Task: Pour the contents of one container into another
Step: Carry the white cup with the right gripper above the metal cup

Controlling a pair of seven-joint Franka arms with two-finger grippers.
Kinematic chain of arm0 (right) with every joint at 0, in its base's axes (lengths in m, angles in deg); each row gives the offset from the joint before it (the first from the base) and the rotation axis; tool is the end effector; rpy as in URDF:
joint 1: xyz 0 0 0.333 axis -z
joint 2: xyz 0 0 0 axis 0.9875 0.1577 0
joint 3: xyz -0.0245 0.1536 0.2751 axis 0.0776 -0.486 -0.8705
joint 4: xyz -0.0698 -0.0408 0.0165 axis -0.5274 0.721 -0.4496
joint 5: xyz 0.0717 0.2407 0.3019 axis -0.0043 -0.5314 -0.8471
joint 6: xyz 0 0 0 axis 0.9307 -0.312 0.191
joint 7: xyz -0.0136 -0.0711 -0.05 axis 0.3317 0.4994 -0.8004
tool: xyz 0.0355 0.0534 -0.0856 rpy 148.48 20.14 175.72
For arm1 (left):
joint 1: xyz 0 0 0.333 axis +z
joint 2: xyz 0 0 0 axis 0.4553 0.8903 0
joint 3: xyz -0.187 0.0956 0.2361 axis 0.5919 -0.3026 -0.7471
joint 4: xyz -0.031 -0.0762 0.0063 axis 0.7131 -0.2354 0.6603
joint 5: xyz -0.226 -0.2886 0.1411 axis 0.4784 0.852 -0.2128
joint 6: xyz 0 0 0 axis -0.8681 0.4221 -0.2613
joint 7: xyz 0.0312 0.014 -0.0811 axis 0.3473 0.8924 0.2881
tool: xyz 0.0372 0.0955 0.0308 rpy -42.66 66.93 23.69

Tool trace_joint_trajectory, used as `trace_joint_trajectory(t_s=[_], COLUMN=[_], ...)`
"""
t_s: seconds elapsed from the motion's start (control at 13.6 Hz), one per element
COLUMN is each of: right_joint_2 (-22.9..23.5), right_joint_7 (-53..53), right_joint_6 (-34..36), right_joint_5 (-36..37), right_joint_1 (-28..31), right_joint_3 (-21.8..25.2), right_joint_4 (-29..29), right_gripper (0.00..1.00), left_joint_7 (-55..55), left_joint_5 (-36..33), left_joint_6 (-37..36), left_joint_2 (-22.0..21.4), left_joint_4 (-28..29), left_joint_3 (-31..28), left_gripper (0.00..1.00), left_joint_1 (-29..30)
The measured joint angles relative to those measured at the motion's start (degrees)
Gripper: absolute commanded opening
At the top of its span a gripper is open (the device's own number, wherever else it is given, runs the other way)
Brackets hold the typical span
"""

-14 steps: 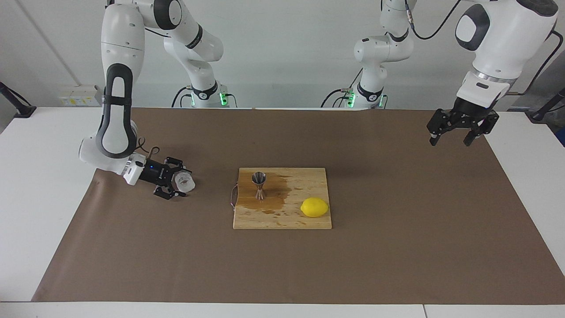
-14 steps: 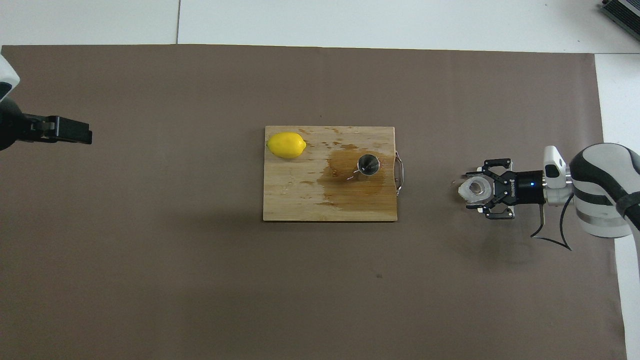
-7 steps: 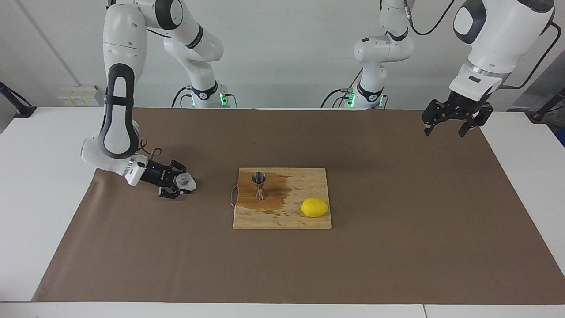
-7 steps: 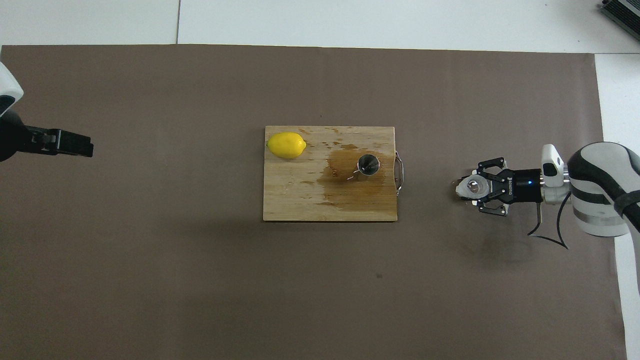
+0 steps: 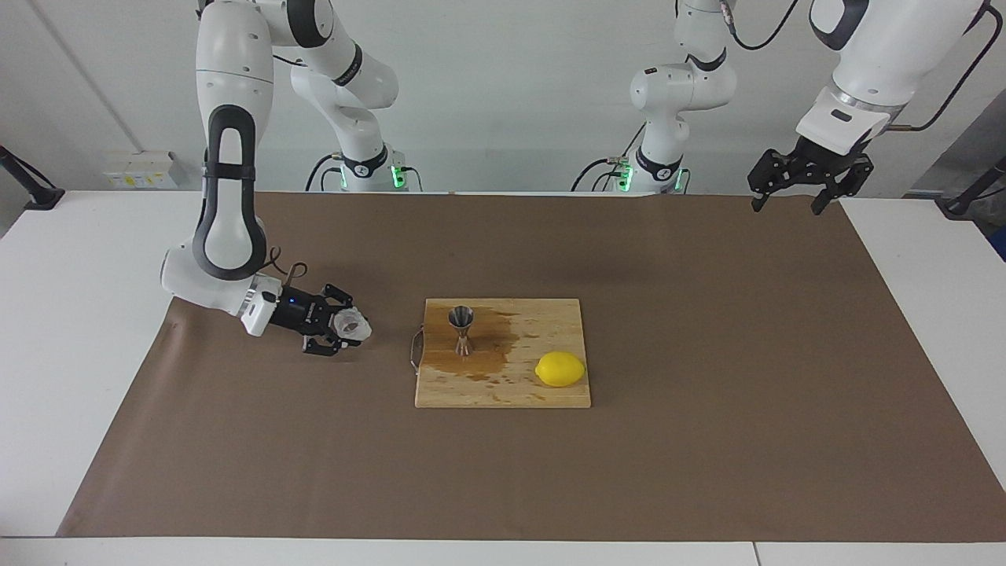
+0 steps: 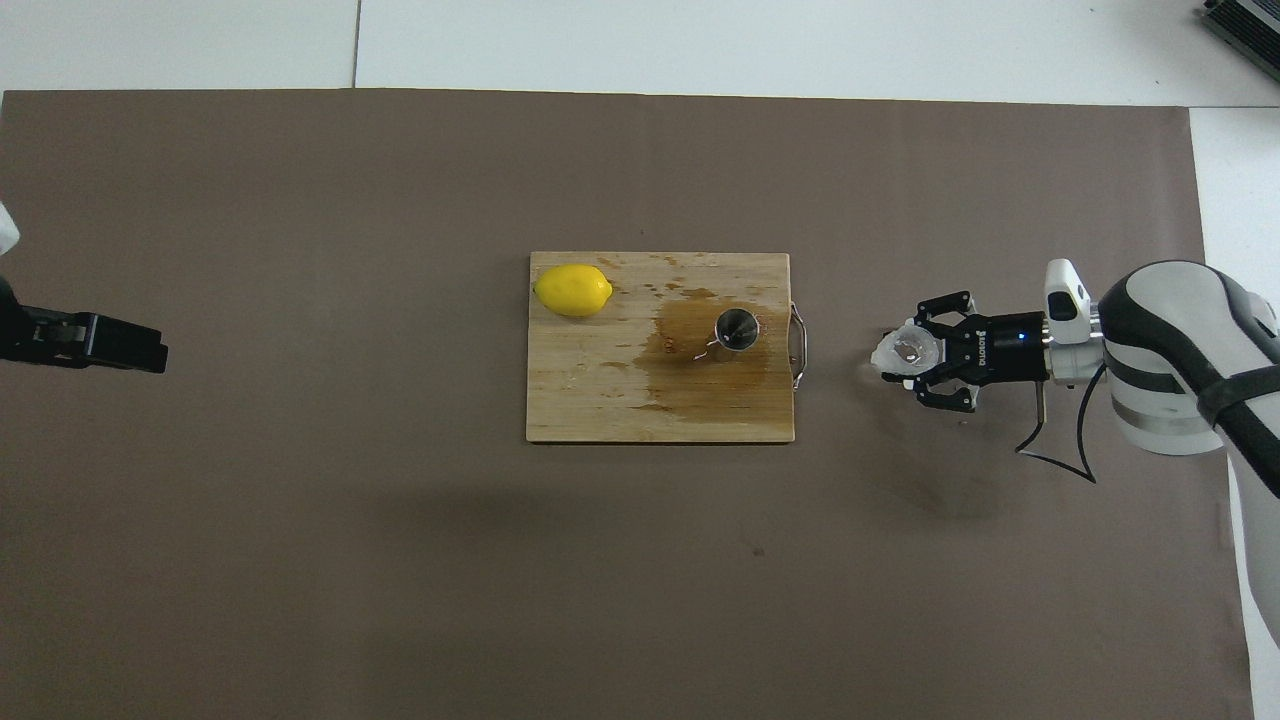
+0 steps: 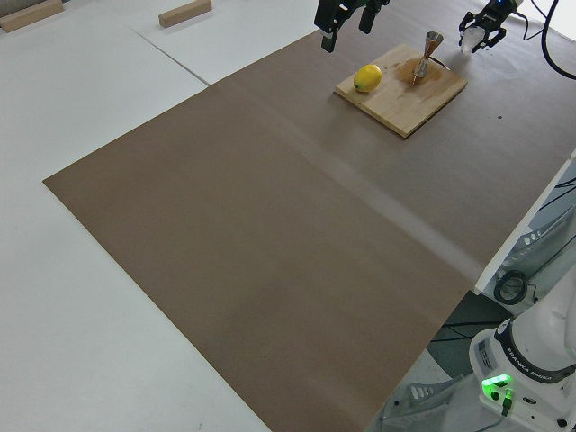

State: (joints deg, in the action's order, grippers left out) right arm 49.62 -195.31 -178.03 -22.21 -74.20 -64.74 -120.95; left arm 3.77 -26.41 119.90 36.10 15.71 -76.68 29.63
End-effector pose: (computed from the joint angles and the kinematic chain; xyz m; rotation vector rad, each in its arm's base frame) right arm 0.5774 -0.0237 0.2737 -1.8222 -1.4803 -0.7647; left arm 0.5219 -0.0423 0.6342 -3.1335 0.2093 -0.0063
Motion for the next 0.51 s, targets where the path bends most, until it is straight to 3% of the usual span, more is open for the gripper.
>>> trace_joint_trajectory(t_s=[0.37,0.51], right_joint_2=[-8.34,-9.31], right_joint_7=[21.37,26.33], right_joint_6=[-3.44,-5.35], right_joint_5=[8.97,9.87], right_joint_1=[-8.83,-12.22], right_joint_3=[-0.19,-0.22], right_joint_4=[1.02,1.44], right_gripper=[0.28,0.28], left_joint_7=[0.0,0.0], left_joint_5=[0.2,0.46], left_joint_6=[1.24,1.52], left_joint_2=[-0.05,-0.05], left_joint_4=[0.16,0.17], left_joint_3=[-0.14,-0.27], left_gripper=[1.0,1.0], left_joint_1=[0.0,0.01])
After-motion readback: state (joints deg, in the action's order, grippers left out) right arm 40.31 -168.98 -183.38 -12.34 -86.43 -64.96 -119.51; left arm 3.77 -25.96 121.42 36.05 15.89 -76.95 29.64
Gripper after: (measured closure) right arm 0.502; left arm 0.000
